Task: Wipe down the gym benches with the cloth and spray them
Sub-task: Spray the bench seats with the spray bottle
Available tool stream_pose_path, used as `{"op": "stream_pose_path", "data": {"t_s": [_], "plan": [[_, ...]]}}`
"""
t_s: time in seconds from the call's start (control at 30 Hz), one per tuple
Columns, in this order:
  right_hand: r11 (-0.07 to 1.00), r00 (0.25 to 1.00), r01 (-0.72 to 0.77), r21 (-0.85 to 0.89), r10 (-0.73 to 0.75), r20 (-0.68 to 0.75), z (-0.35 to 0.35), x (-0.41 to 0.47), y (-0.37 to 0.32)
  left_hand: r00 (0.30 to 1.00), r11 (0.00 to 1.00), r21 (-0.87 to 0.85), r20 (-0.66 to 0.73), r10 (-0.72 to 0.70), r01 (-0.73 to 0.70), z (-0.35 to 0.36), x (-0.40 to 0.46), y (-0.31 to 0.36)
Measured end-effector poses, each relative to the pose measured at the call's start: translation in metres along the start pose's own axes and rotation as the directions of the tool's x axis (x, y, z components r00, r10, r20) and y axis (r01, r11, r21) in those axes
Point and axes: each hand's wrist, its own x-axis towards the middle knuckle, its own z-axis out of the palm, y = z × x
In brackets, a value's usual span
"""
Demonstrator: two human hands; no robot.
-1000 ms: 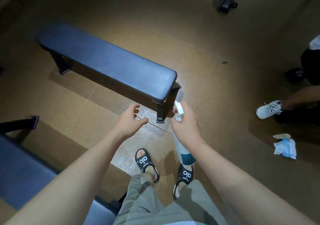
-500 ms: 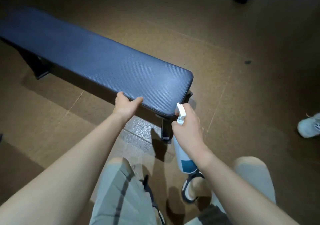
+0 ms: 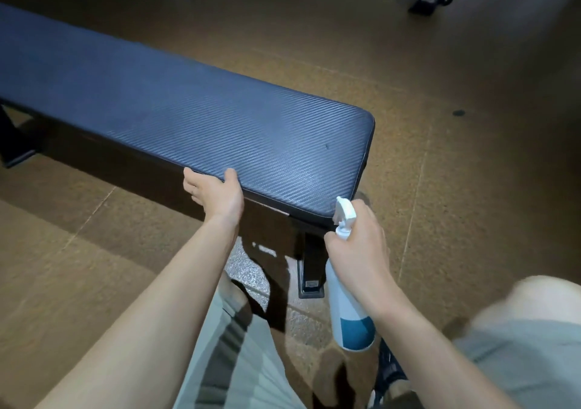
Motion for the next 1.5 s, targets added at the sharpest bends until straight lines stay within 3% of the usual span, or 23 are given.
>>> {"op": "stream_pose_path", "data": {"t_s": [0.17,0.47,0.93,1.27,1.5], "plan": [[0.999,0.999,-0.035,0.031,0.036,-0.029,0.006,-0.002,-0.009,0.999,0.999,-0.034,0.007,-0.040,0.041,-0.001,0.009,0.003],[0.987,0.999,-0.020,-0.157,0.014,-0.034,0.029,-0.007,-0.042,0.979,0.967,-0.158,0.075,-0.190,0.200,-0.017,0.027,0.015],[0.989,0.999,0.030,-0.148,-0.035,-0.030,0.075,-0.002,-0.092,0.975,0.976,-0.131,0.165,-0.151,0.173,-0.029,0.031,0.009],[0.988,0.975,0.152,0.003,-0.150,0.167,0.104,0.037,-0.133,0.977,0.960,-0.214,-0.070,-0.199,0.180,-0.069,0.116,0.024],[0.991,0.936,0.132,0.020,-0.131,0.327,0.121,0.062,-0.175,0.937,0.905,-0.284,-0.057,-0.345,0.316,-0.106,0.170,0.037]]}}
